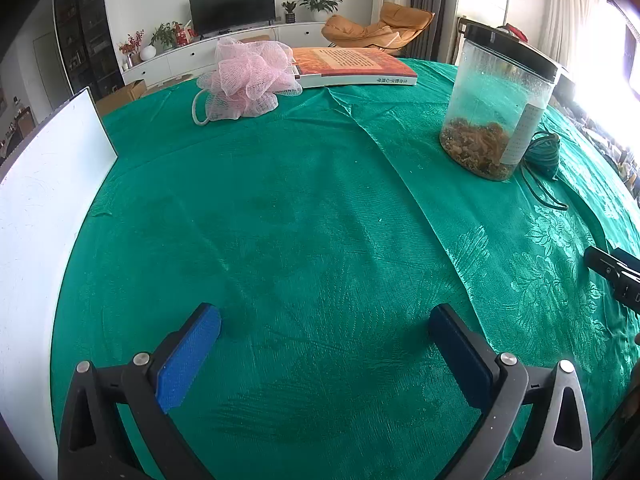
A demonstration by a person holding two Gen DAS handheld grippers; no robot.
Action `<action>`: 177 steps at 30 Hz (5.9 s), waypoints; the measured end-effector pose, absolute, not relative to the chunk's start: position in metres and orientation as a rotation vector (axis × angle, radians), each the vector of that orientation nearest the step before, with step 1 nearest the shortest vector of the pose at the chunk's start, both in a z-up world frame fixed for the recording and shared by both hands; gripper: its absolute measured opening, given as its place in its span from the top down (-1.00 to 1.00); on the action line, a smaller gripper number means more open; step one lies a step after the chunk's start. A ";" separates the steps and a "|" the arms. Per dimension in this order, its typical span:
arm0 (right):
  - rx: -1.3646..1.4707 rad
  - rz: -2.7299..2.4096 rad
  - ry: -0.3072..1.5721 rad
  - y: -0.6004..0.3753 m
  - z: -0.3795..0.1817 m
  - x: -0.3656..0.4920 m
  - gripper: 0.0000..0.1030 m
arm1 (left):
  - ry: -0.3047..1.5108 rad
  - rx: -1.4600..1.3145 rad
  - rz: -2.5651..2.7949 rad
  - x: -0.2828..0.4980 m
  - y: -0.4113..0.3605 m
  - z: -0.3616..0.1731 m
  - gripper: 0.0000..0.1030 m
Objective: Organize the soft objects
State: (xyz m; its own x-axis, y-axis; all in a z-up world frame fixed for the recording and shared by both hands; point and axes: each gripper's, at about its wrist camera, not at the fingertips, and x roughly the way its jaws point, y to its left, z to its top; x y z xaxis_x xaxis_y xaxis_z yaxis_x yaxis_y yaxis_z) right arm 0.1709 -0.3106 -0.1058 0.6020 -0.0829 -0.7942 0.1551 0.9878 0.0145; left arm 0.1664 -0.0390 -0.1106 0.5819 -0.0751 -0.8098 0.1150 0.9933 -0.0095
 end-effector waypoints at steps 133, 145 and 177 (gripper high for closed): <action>0.091 -0.138 0.917 -0.311 -0.106 0.170 -0.68 | 1.028 0.097 -0.140 0.229 -0.025 -0.062 -0.99; 0.091 -0.138 0.917 -0.311 -0.106 0.170 -0.68 | 0.999 0.065 -0.024 0.396 0.012 -0.060 -1.00; 0.094 -0.137 0.917 -0.311 -0.105 0.170 -0.69 | 0.974 0.039 -0.108 0.205 -0.024 -0.111 -1.00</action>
State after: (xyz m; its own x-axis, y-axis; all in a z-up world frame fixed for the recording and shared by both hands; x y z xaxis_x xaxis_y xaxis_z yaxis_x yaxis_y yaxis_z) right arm 0.1698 -0.3107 -0.1050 0.6001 -0.0783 -0.7961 0.1583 0.9871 0.0222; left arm 0.2052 -0.0238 -0.1113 0.5570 -0.0742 -0.8272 0.1092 0.9939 -0.0156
